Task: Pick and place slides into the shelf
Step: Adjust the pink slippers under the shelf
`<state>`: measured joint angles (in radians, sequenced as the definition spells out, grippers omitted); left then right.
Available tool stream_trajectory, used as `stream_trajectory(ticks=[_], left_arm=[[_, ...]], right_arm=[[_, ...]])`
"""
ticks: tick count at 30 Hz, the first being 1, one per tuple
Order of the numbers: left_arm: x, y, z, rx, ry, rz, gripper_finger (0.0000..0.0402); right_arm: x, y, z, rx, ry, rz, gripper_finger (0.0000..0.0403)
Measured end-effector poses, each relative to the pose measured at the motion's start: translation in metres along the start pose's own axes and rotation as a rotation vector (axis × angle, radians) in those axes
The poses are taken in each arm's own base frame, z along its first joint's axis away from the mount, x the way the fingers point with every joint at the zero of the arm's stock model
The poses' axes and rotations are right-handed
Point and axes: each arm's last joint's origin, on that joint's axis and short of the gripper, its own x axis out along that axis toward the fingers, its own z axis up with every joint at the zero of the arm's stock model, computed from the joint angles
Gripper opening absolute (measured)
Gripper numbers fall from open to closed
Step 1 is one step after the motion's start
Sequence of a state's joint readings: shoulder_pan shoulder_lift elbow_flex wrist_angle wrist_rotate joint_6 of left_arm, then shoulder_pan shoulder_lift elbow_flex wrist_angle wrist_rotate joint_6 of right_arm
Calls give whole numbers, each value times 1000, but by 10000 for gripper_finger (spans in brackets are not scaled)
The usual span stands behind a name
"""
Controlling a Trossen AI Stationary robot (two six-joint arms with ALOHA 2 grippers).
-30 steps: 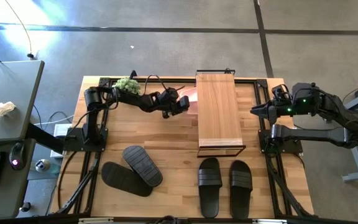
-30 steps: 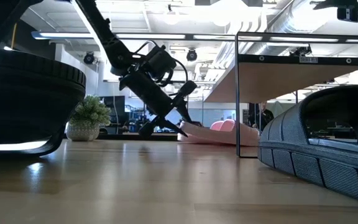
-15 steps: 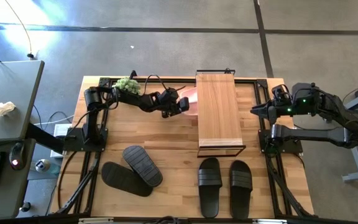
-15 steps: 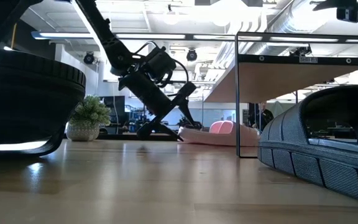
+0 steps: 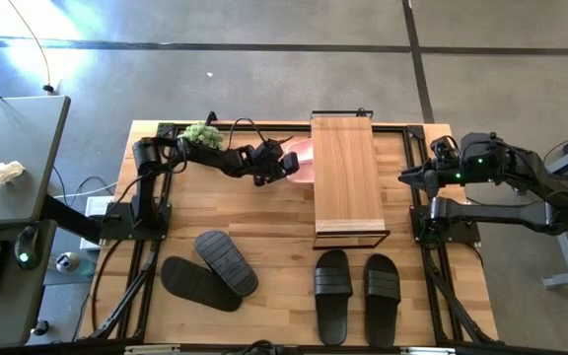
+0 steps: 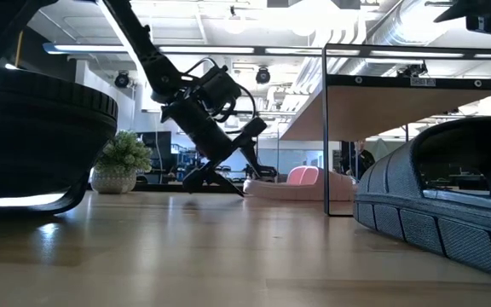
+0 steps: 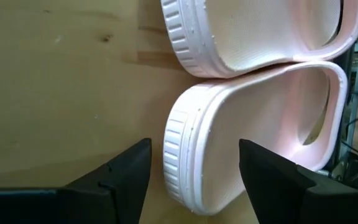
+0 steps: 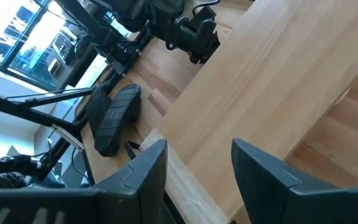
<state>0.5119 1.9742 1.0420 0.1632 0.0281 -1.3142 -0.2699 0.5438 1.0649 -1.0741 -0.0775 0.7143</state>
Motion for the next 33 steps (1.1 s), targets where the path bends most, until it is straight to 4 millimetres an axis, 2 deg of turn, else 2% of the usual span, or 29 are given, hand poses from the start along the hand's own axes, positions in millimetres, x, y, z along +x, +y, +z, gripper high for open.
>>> stream_trajectory(ticks=[5,10,14,18,21,24,28,33], left_arm=[[-7,0,7,4,-1,20,225],[-29,-2,15,66,-27,101,225],[-48,-11,17,199,-69,107,225],[-60,-26,3,494,-54,42,225],[-67,-36,-18,775,-5,-13,225],[-68,-37,-39,959,80,-35,225],[-66,-32,-53,997,112,18,225],[-64,-27,-49,991,0,138,210]], right_arm=[[0,0,0,-1,-5,-6,169],[0,0,0,-19,-5,-6,169],[0,0,0,-58,-4,-6,169],[0,-1,0,-103,-7,-16,169],[-1,-3,-2,-161,14,-31,169],[-4,-7,-8,-220,46,-64,169],[-11,-16,-15,-274,61,-163,165],[-19,-23,-22,-306,58,-235,127]])
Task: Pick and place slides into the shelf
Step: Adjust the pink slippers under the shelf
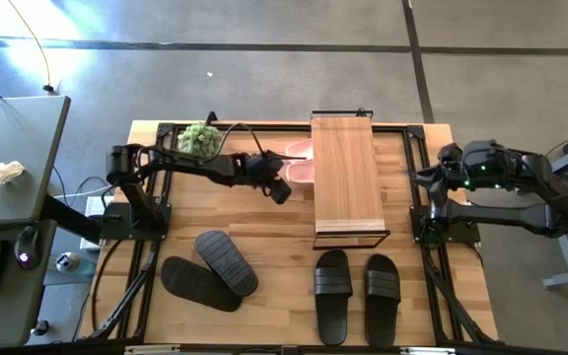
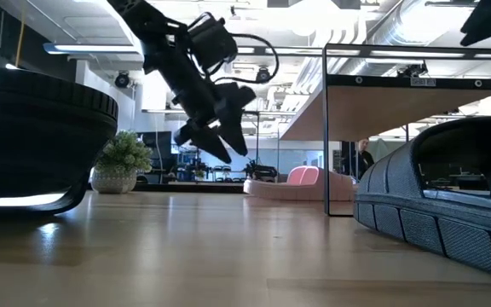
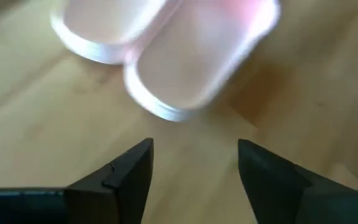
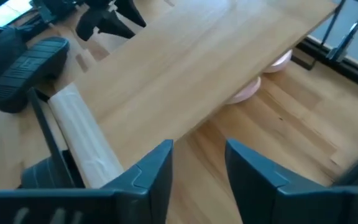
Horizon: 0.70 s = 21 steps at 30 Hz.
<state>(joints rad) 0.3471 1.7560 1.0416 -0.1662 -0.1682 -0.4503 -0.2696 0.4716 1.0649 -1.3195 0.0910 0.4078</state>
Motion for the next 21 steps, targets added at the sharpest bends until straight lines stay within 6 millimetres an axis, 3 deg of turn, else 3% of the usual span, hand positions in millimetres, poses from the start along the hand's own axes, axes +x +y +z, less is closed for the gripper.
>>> stream_trajectory(ticks=[10,21], left_arm=[[19,4,-11,3,100,-37,113],[42,5,-22,-56,131,-24,35]], right_arm=[[-7,-3,-8,-13,-3,21,51],[-9,-4,-11,-21,6,36,30]])
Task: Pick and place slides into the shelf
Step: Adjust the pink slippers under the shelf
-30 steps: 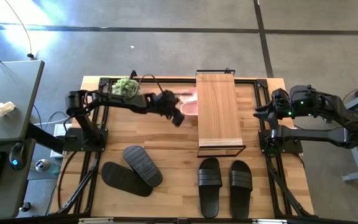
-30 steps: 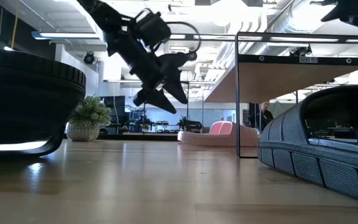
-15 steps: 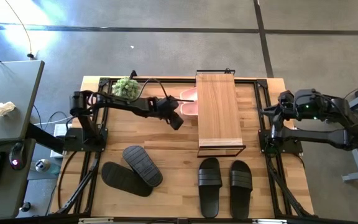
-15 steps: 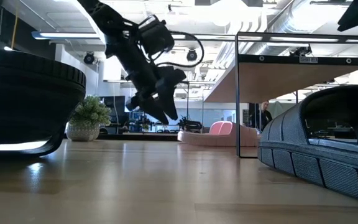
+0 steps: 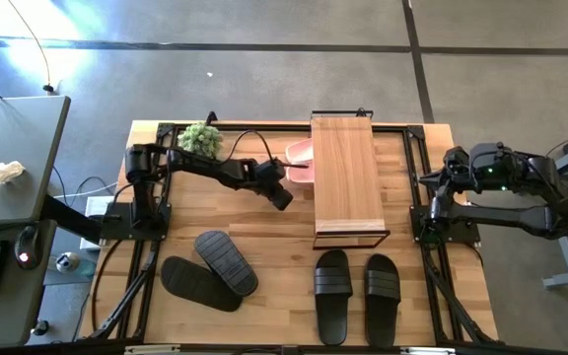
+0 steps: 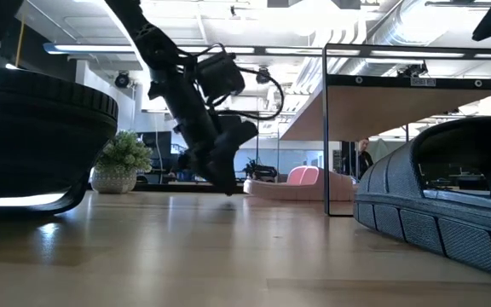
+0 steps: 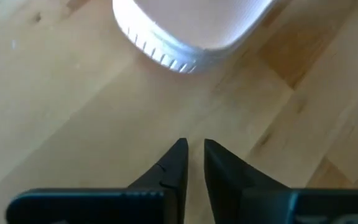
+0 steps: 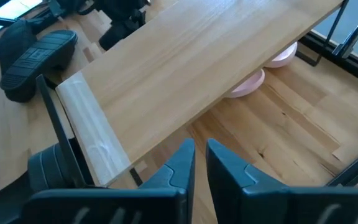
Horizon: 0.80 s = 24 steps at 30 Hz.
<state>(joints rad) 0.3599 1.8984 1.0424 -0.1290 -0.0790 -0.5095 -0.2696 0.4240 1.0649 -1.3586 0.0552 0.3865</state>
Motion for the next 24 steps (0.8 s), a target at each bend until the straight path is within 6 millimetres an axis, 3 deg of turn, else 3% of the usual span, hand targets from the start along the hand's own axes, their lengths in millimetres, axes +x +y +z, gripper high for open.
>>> stream_trajectory(ticks=[8,14,21,24], left_arm=[[1,-1,11,-47,-136,13,2],[5,2,13,-67,-139,30,2],[2,10,16,-29,-3,173,1],[1,9,27,-28,-70,174,1]], right_arm=[[0,0,0,-3,-1,-2,30],[0,0,0,-2,-8,-19,30],[0,0,0,9,-8,-18,30],[0,0,0,24,-9,-19,30]])
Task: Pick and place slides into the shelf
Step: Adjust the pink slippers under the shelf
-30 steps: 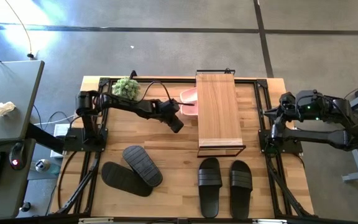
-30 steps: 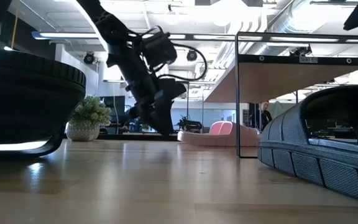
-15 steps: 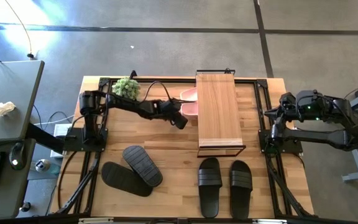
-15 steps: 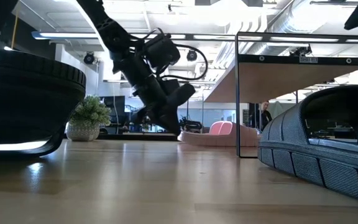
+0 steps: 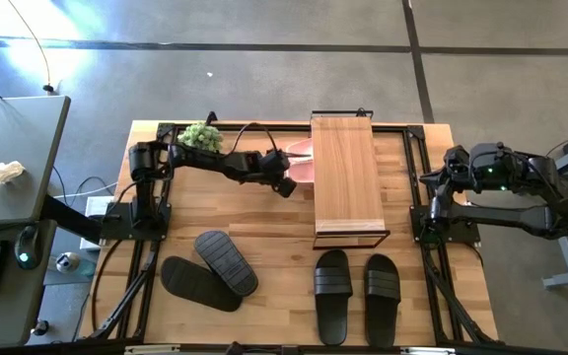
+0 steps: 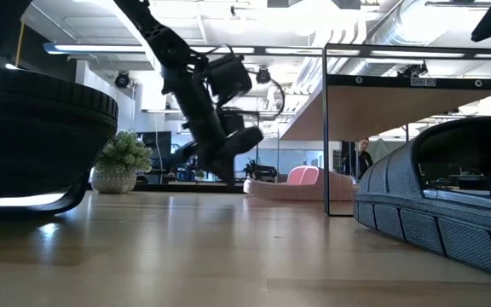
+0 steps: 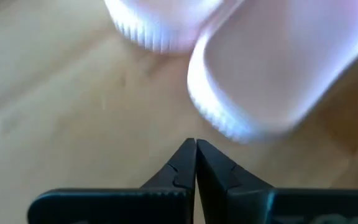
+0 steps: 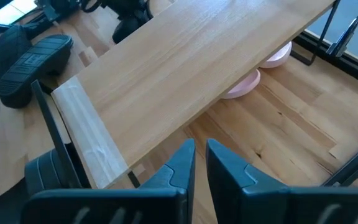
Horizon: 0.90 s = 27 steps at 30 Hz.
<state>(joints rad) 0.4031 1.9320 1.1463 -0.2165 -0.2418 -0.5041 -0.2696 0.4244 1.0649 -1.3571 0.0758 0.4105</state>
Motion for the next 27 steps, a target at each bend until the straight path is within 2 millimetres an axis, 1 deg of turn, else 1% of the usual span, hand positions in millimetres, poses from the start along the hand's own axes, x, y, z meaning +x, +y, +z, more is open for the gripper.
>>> stream_trajectory(ticks=[4,7,9,13,21,27], left_arm=[[6,6,8,-20,-9,24,1],[10,8,16,-39,0,-10,0],[17,6,20,-41,0,-32,0],[27,2,20,-35,38,-22,0],[26,-1,28,-58,-16,-52,1],[26,-1,28,-70,-14,-52,0]], right_arm=[[0,0,1,18,-11,4,30],[0,0,1,34,-10,4,30],[0,0,1,39,-10,4,30],[0,1,1,57,-7,10,30],[0,1,1,62,-13,7,30],[0,0,2,62,-20,-10,30]])
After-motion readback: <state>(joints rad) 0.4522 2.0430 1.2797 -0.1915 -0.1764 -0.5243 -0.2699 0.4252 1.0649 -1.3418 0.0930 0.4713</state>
